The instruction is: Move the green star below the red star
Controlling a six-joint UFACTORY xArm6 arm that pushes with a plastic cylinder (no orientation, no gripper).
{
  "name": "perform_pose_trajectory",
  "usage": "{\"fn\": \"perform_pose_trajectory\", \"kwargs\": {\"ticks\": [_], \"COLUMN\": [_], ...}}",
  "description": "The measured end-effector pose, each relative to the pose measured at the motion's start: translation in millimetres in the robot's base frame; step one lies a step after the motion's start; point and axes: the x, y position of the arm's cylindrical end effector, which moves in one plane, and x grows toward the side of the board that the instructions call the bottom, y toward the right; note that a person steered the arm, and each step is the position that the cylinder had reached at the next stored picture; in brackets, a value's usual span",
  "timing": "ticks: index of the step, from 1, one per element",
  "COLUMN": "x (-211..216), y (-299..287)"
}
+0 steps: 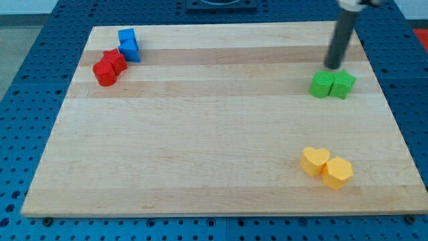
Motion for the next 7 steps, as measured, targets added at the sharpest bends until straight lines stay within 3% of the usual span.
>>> {"fn": "perform_pose_trajectory", "kwargs": {"ticks": [2,3,5,7], "x": [61,54,34,-10], "y": [38,-16,-181,-194]}}
